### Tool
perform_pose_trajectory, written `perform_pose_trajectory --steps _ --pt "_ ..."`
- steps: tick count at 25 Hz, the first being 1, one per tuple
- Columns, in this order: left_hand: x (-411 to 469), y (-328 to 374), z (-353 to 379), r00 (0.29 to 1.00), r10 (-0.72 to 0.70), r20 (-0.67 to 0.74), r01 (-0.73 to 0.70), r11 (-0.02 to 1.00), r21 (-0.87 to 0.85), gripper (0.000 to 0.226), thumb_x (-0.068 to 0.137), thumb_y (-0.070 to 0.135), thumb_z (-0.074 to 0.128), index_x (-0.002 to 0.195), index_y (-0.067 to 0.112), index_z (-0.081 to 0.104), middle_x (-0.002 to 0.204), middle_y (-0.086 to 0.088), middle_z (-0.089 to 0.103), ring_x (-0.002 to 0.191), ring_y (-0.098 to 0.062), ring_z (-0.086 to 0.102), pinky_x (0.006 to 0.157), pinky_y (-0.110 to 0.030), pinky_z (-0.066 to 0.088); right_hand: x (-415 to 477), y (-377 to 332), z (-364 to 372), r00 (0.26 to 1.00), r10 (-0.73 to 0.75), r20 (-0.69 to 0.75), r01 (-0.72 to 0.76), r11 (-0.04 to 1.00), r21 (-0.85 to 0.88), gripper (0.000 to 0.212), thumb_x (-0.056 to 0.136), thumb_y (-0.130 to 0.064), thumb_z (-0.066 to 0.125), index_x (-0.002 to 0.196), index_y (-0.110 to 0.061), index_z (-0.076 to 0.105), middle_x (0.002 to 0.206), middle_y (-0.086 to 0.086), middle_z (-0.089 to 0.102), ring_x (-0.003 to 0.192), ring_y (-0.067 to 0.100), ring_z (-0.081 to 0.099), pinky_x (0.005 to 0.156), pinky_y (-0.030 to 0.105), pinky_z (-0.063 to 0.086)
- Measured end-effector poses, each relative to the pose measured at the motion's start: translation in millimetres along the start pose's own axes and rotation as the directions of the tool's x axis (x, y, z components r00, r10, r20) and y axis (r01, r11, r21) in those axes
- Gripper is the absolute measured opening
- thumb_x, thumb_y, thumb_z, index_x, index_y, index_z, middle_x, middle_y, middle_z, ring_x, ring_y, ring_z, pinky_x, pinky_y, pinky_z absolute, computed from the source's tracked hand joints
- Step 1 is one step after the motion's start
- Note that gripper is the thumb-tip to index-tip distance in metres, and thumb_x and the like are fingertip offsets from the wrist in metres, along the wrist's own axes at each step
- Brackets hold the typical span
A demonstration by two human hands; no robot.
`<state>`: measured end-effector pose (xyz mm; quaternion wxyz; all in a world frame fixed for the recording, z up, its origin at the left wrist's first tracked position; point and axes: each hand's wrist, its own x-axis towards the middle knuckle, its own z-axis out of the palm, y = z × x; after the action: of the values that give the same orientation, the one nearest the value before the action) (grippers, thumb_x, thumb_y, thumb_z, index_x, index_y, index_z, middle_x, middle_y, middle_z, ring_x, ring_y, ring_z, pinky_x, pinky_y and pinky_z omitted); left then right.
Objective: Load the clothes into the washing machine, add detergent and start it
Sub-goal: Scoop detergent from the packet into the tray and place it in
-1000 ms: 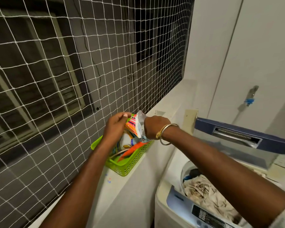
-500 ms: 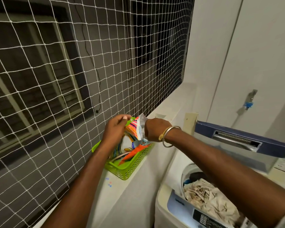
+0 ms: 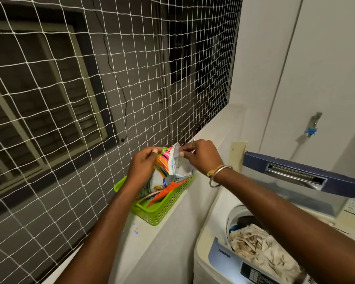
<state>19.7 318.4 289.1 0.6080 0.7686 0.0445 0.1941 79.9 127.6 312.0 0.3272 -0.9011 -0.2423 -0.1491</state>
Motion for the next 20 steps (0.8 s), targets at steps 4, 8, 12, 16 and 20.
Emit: perform_pose_trajectory --steps 4,8,12,16,20 --pt "-2.4 1.5 4.7 1.000 -0.014 -0.006 0.014 1.000 0.011 0.024 0.103 0.024 0.050 0.105 0.021 0.073 0.100 0.006 0.074 0.091 -0.010 0.070 0.078 -0.027 0.052 -10.6 -3.1 10.9 0.968 -0.252 -0.009 0.234 0.909 -0.345 0.021 0.092 -0.037 0.061 0.104 -0.030 0.077 0.086 0.004 0.075 0.077 0.026 0.067 0.069 0.031 0.044" --pt "-4.2 5.5 5.1 1.000 -0.026 -0.008 0.026 1.000 0.013 0.024 0.103 0.025 0.049 0.105 0.022 0.073 0.099 0.004 0.075 0.091 -0.015 0.071 0.080 -0.030 0.055 -17.7 -9.7 18.3 0.961 -0.260 0.097 0.276 0.936 -0.221 0.018 0.087 -0.023 0.061 0.087 -0.019 0.078 0.080 0.008 0.074 0.074 0.029 0.066 0.075 0.033 0.045" --pt "-7.6 9.8 5.9 1.000 -0.027 -0.014 0.028 0.999 0.028 0.024 0.103 0.025 0.049 0.106 0.021 0.072 0.097 0.004 0.075 0.087 -0.011 0.072 0.075 -0.027 0.052 -17.4 -15.6 18.1 0.989 -0.083 0.124 0.077 0.996 0.051 0.017 0.081 -0.012 0.062 0.079 -0.013 0.079 0.077 0.009 0.074 0.069 0.027 0.066 0.066 0.031 0.051" --pt "-6.5 10.7 5.2 0.999 -0.017 -0.032 0.018 0.999 0.040 0.023 0.102 0.025 0.051 0.103 0.024 0.073 0.098 0.005 0.075 0.093 -0.015 0.071 0.084 -0.034 0.055 -13.3 -15.0 8.9 0.973 0.161 0.165 -0.204 0.936 0.286 0.010 0.077 -0.012 0.072 0.079 -0.015 0.082 0.082 0.001 0.077 0.080 0.016 0.070 0.076 0.028 0.055" --pt "-2.3 18.3 2.8 0.999 -0.033 -0.031 0.034 0.999 0.029 0.022 0.100 0.020 0.052 0.104 0.025 0.074 0.101 0.006 0.074 0.094 -0.016 0.070 0.083 -0.035 0.055 -2.6 -7.2 -12.6 0.911 0.370 0.182 -0.413 0.820 0.395 0.005 0.069 -0.008 0.078 0.071 -0.012 0.080 0.074 0.000 0.075 0.073 0.015 0.066 0.071 0.030 0.056"
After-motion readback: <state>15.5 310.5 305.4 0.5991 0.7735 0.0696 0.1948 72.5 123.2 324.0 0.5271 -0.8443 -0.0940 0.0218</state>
